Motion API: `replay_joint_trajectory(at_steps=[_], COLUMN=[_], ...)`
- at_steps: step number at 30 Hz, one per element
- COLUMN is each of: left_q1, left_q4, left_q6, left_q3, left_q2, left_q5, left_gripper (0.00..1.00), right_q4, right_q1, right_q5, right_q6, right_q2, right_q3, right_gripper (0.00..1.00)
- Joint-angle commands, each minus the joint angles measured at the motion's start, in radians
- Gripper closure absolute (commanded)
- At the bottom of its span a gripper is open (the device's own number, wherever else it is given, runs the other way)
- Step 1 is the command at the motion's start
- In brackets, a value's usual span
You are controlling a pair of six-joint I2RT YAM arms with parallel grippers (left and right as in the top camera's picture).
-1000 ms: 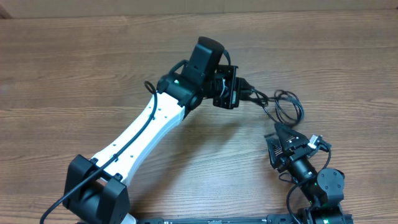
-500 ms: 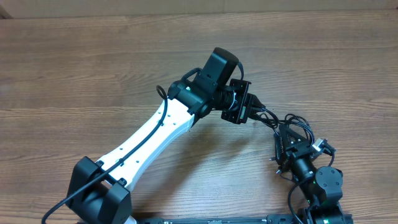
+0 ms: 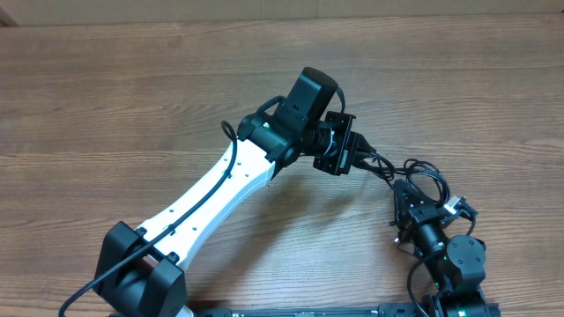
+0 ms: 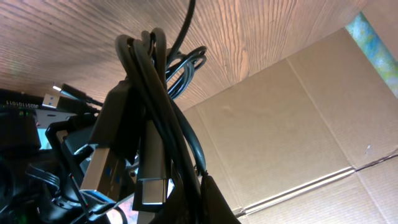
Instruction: Untangle cables
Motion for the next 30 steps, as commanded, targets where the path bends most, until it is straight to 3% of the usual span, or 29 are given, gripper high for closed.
replay_joint_trajectory(at_steps=[1, 12, 22, 24, 28, 30], left_q1=[0.035, 0.135, 0.192, 0.196, 0.197, 0.197], left_q4=[0.007, -0.053, -0.105, -0.105, -0.095, -0.092], left_q6=[0.014, 0.016, 0.020, 0.031, 0.109, 0.164], left_q3=[0.026, 0.026, 0.026, 0.026, 0.026, 0.026], left_q2=[-0.021, -0.021, -0.021, -0.021, -0.021, -0.021], left_q5=[-0.090, -0.459, -0.464, -0.412, -0.346, -0.320], left_gripper=[0.96, 0.96, 0.96, 0.96, 0.96, 0.96], right_q4=[0.003, 0.014, 0.014, 0.014, 0.013, 0.013], right_q1=[-0.003, -0.003, -0.003, -0.003, -0.003, -0.003], right_q5=[0.014, 0.004, 0.007, 0.007, 0.007, 0.008], right_q6=[-0.026, -0.026, -0.029, -0.029, -0.029, -0.029], right_q2=[0.000, 0.000, 0.000, 0.000, 0.000, 0.000], right_q3=[-0.010, -0.010, -0.010, -0.010, -0.010, -0.010], right_gripper=[0.96, 0.96, 0.96, 0.83, 0.33, 0.22])
